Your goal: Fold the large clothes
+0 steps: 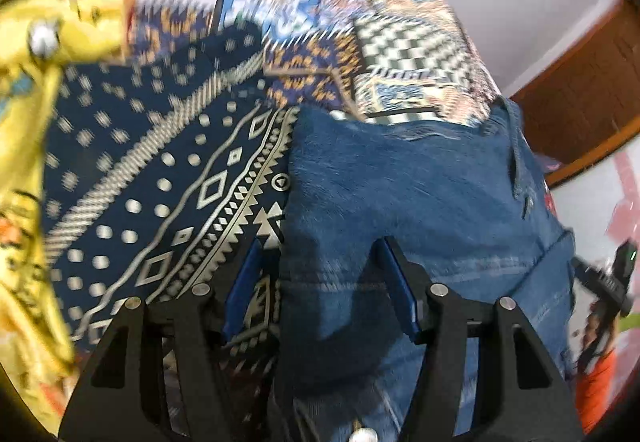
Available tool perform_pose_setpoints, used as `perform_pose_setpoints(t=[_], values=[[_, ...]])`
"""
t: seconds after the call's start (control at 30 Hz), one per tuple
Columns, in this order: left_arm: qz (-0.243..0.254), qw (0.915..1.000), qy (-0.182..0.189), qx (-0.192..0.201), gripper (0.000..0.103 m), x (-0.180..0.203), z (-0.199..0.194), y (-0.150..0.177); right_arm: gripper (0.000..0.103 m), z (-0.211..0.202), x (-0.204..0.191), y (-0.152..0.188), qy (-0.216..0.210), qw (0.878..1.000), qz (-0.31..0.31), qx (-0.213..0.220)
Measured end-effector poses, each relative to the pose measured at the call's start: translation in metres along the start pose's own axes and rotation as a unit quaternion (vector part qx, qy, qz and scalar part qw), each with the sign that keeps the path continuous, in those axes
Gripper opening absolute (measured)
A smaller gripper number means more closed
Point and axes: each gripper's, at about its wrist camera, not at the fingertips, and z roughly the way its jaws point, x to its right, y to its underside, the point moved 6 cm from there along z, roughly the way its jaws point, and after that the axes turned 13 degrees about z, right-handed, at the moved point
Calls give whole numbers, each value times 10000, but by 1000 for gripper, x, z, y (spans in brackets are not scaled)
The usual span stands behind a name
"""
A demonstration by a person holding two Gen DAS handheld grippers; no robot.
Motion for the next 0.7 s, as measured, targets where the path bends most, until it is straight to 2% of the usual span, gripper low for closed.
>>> perform_pose_setpoints(t=[0.07, 0.1, 0.13, 0.17, 0.2, 0.23, 0.27, 0.4, 0.5, 0.6, 0.7], values=[[-249, 9994, 251, 48, 60, -5, 7, -4, 64, 8, -1, -3, -96, 9999, 75, 0], [-299, 9989, 364, 81, 60, -6, 10, -6, 58, 9, -4, -5, -124, 9999, 77, 54], [-296, 9986, 422, 128, 57, -5, 11, -9, 48, 10, -5, -6, -132, 9999, 72, 72], [-271, 9986, 417, 170, 52, -4, 12, -11, 43, 12, -6, -7, -161, 9998, 95, 64], [-251, 9986, 417, 213, 33, -3, 12, -13, 34, 15, -6, -9, -182, 9997, 143, 27], [-281, 9988, 329, 231, 19, -3, 12, -15, 24, 18, -7, -11, -147, 9998, 163, 1], [-295, 9987, 319, 260, 9, -3, 11, -18, 18, 20, -8, -12, -75, 9999, 105, -32], [92, 9974, -269, 666, 4, 8, -14, -24, 14, 10, -20, -14, 165, 9995, -246, 140], [505, 9917, -687, 958, 3, 27, -44, -27, 14, -9, -39, -20, 141, 9977, -539, 399], [770, 9792, -1242, 1409, 1, 37, -87, -35, 13, -25, -63, -27, -2, 9955, -735, 606], [853, 9651, -1620, 1874, 0, 34, -129, -45, 13, -40, -95, -32, -77, 9904, -1075, 863]])
